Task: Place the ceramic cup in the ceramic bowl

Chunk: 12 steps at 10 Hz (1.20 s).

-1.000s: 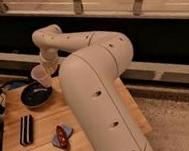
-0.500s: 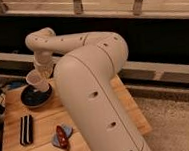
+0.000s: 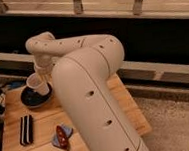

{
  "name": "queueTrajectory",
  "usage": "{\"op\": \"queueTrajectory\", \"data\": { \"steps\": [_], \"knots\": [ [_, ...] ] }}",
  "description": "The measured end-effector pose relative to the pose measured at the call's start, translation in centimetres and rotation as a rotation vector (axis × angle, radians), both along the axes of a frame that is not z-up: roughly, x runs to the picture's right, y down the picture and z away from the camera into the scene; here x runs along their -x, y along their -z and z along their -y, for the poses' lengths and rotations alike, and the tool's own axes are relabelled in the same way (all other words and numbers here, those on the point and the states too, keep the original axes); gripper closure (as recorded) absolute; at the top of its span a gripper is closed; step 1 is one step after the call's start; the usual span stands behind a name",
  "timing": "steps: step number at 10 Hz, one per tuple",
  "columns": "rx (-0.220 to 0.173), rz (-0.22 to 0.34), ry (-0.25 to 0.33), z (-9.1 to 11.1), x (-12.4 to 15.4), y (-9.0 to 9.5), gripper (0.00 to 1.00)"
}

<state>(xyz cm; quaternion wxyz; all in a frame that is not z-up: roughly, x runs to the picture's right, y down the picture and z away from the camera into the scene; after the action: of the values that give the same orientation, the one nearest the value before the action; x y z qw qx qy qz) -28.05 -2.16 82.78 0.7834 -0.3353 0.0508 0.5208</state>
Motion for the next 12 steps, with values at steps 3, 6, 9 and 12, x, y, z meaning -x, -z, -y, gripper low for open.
{"op": "queueTrajectory", "data": {
  "steps": [3, 6, 9, 12],
  "knots": [
    [0.017, 0.006, 0.025, -0.9, 0.9, -0.8, 0.99],
    [0.022, 0.007, 0.031, -1.3, 1.0, -1.1, 0.99],
    [0.029, 0.008, 0.043, -1.7, 1.5, -1.3, 0.99],
    [0.034, 0.000, 0.044, -2.0, 1.1, -1.8, 0.99]
  ]
}}
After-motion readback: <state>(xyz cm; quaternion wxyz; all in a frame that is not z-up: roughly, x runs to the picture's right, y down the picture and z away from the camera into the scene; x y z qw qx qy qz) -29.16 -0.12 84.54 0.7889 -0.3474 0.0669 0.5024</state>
